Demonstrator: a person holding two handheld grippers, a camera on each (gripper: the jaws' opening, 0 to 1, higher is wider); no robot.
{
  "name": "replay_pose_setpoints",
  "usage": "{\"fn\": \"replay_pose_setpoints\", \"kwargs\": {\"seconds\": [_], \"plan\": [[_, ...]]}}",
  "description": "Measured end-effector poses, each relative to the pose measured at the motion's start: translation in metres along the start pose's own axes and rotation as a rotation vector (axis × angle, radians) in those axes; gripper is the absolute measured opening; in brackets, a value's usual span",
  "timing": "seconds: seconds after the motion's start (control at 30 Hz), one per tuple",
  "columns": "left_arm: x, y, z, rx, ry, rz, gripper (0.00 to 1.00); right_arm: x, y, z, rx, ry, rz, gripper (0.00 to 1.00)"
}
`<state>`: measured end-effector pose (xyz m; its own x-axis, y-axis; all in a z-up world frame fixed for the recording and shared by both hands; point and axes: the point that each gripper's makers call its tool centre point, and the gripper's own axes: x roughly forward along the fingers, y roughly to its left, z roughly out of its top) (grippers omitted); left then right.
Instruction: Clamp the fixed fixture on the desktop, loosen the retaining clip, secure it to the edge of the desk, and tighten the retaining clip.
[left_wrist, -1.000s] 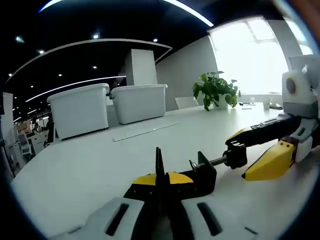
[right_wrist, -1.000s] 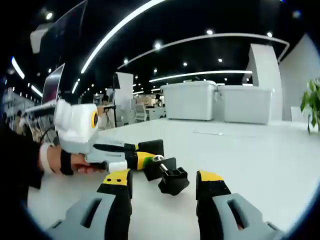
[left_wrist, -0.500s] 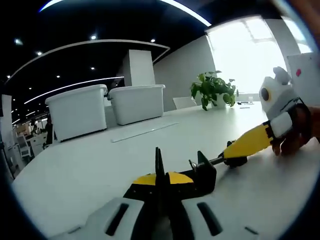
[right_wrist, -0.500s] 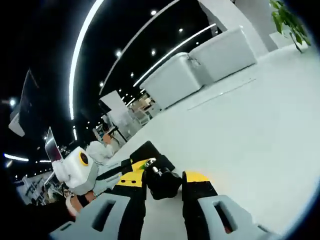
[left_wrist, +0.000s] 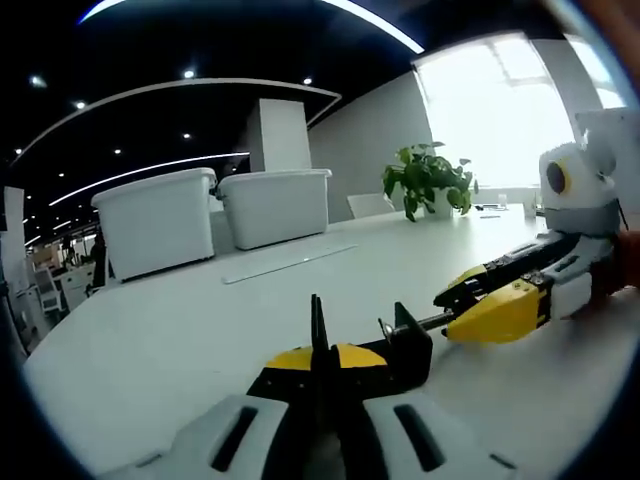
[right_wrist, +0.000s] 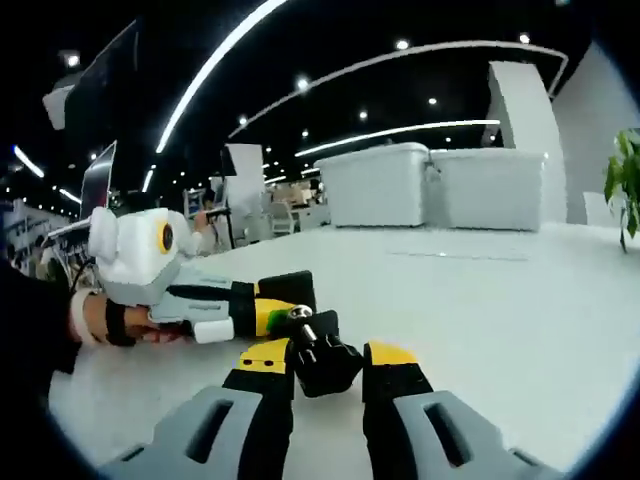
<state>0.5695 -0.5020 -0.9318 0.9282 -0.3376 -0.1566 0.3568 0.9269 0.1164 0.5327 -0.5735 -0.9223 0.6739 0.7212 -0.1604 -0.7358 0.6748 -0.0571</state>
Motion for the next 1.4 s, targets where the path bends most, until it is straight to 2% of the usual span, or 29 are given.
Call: {"fn": "replay_pose_setpoints", "kwargs": {"seconds": [0.07, 0.13, 0.17, 0.4, 0.43, 0.6, 0.67, 0.7, 0.77, 0.8, 0.87, 0.9, 1.0, 1.03, 1.07, 1.1, 1.17, 1.23, 1.4], "plan": [[0.001, 0.001, -0.001, -0.001, 0.001, -0.001, 0.05, -0.001, 0.000, 0.001, -0.101, -0.010, -0.011, 0.24], [0.001, 0.001, -0.001, -0.001, 0.001, -0.001, 0.05, -0.001, 0.002, 0.002, -0.236, -0.015, -0.034, 0.24], [0.001, 0.001, -0.001, -0.001, 0.001, 0.000, 0.05, 0.006, -0.006, 0.003, -0.297, -0.012, -0.038, 0.24], [0.003, 0.003, -0.002, -0.002, 0.002, 0.005, 0.05, 0.014, -0.011, 0.006, -0.626, -0.025, -0.111, 0.24], [0.003, 0.003, -0.002, -0.004, 0.002, 0.006, 0.05, 0.014, -0.010, 0.007, -0.645, -0.026, -0.116, 0.24], [0.000, 0.000, -0.002, -0.004, 0.003, 0.010, 0.05, 0.018, -0.015, 0.008, -0.624, -0.028, -0.122, 0.25], [-0.001, 0.001, -0.002, -0.005, 0.003, 0.010, 0.05, 0.019, -0.017, 0.005, -0.546, -0.027, -0.089, 0.26], [-0.001, 0.001, -0.002, -0.008, 0.003, 0.010, 0.05, 0.018, -0.017, 0.003, -0.477, -0.023, -0.065, 0.26], [-0.001, 0.001, -0.002, -0.005, 0.003, 0.010, 0.05, 0.014, -0.024, -0.004, -0.282, 0.033, -0.057, 0.33], [-0.001, 0.000, -0.002, -0.006, 0.003, 0.011, 0.05, 0.013, -0.025, -0.003, -0.191, 0.021, -0.035, 0.37], [-0.002, 0.000, -0.002, -0.002, 0.002, 0.012, 0.05, 0.012, -0.025, -0.005, -0.028, 0.047, 0.015, 0.42], [-0.002, 0.000, -0.002, -0.002, 0.002, 0.013, 0.05, 0.004, -0.010, -0.002, 0.040, 0.036, 0.042, 0.42], [-0.004, -0.002, -0.002, 0.001, 0.002, 0.014, 0.05, 0.007, -0.014, 0.005, 0.274, 0.014, 0.106, 0.45], [-0.004, -0.002, -0.002, 0.000, 0.003, 0.014, 0.05, 0.003, -0.007, 0.003, 0.370, 0.022, 0.118, 0.46], [-0.005, -0.003, -0.002, 0.000, 0.002, 0.013, 0.05, 0.004, -0.008, 0.002, 0.394, 0.028, 0.120, 0.45], [-0.005, -0.003, -0.002, 0.001, 0.002, 0.013, 0.05, 0.006, -0.012, -0.006, 0.493, 0.058, 0.112, 0.43], [-0.006, -0.004, -0.001, 0.001, 0.002, 0.012, 0.05, 0.007, -0.014, -0.010, 0.582, 0.075, 0.097, 0.35], [-0.006, -0.005, -0.001, 0.000, 0.002, 0.011, 0.05, 0.010, -0.022, -0.015, 0.609, 0.094, 0.060, 0.27], [-0.008, -0.006, -0.001, -0.001, 0.002, 0.010, 0.05, 0.002, -0.012, -0.011, 0.700, 0.086, 0.077, 0.26]]}}
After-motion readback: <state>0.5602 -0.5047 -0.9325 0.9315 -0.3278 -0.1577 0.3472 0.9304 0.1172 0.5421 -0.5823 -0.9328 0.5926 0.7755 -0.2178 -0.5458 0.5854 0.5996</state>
